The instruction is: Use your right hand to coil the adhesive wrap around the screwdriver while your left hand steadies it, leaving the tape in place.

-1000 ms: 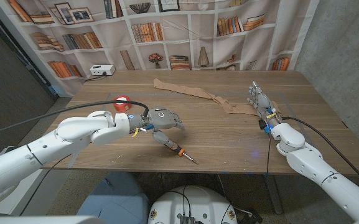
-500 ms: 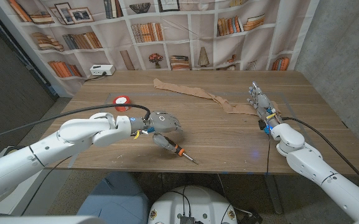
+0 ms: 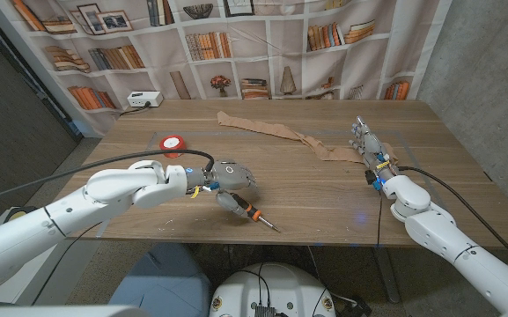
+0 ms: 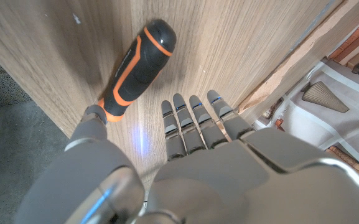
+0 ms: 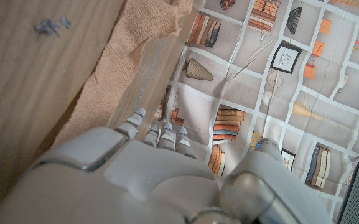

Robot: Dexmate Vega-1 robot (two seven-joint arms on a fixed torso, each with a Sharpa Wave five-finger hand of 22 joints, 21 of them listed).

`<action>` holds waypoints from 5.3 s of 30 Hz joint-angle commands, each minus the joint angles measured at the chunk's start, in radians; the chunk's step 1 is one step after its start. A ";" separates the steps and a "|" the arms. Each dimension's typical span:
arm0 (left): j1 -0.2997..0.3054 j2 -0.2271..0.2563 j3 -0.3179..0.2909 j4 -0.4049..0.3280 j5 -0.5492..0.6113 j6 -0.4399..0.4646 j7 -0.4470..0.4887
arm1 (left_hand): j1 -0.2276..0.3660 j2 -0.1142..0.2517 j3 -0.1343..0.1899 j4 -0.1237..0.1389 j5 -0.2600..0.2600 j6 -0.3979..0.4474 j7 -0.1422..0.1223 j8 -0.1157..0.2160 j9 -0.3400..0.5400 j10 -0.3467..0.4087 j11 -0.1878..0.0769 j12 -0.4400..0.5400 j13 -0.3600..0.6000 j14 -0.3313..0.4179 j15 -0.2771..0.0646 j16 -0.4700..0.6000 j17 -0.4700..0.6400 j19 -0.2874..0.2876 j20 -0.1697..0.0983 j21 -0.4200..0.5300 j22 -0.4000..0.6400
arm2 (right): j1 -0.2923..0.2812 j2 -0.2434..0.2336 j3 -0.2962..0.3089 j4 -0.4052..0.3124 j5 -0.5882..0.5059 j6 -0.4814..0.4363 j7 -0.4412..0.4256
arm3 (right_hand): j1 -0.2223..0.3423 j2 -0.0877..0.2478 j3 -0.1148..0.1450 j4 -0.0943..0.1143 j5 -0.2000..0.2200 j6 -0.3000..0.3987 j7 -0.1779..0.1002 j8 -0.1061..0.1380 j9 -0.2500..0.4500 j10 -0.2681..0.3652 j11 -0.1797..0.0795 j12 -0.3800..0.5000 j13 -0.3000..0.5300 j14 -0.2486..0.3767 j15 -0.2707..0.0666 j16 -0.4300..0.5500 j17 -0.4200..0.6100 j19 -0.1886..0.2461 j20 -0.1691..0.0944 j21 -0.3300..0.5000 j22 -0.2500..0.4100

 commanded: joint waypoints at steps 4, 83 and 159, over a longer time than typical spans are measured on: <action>0.006 -0.003 0.019 0.015 0.020 0.007 0.008 | 0.022 0.006 0.008 -0.006 0.007 0.013 -0.003 -0.007 0.005 0.011 0.002 -0.003 0.004 0.005 -0.005 0.001 0.000 0.010 -0.004 0.003 0.002 | -0.004 0.001 0.000 0.002 0.002 0.002 0.001 | 0.002 0.008 -0.001 -0.007 -0.004 0.006 0.002 0.005 0.005 0.000 0.007 0.007 0.002 -0.025 0.003 0.006 0.004 0.002 0.000 0.004 0.005; 0.001 -0.023 0.070 0.035 0.022 0.014 -0.046 | 0.527 0.139 0.107 -0.043 -0.008 0.271 -0.044 0.035 0.021 0.221 -0.038 0.018 0.062 0.341 -0.103 0.115 0.058 0.589 -0.079 0.230 0.029 | -0.021 0.015 0.005 0.003 0.010 0.012 -0.016 | -0.002 0.017 -0.004 -0.010 -0.004 0.011 -0.019 0.005 0.005 -0.005 -0.003 0.007 0.003 -0.030 -0.010 0.004 0.005 0.001 0.002 0.004 0.005; 0.180 -0.068 -0.053 -0.069 -0.132 0.384 0.234 | 0.945 0.200 0.031 -0.019 -0.036 0.429 0.047 0.212 0.171 0.368 -0.004 0.050 0.220 0.559 -0.100 0.183 0.129 0.585 -0.167 0.514 0.079 | -0.027 0.028 0.021 0.023 0.030 0.046 -0.010 | -0.004 0.024 -0.006 -0.014 -0.003 0.019 -0.019 0.005 0.005 0.000 0.001 0.009 0.003 -0.028 -0.009 0.005 0.005 0.003 -0.001 0.004 0.005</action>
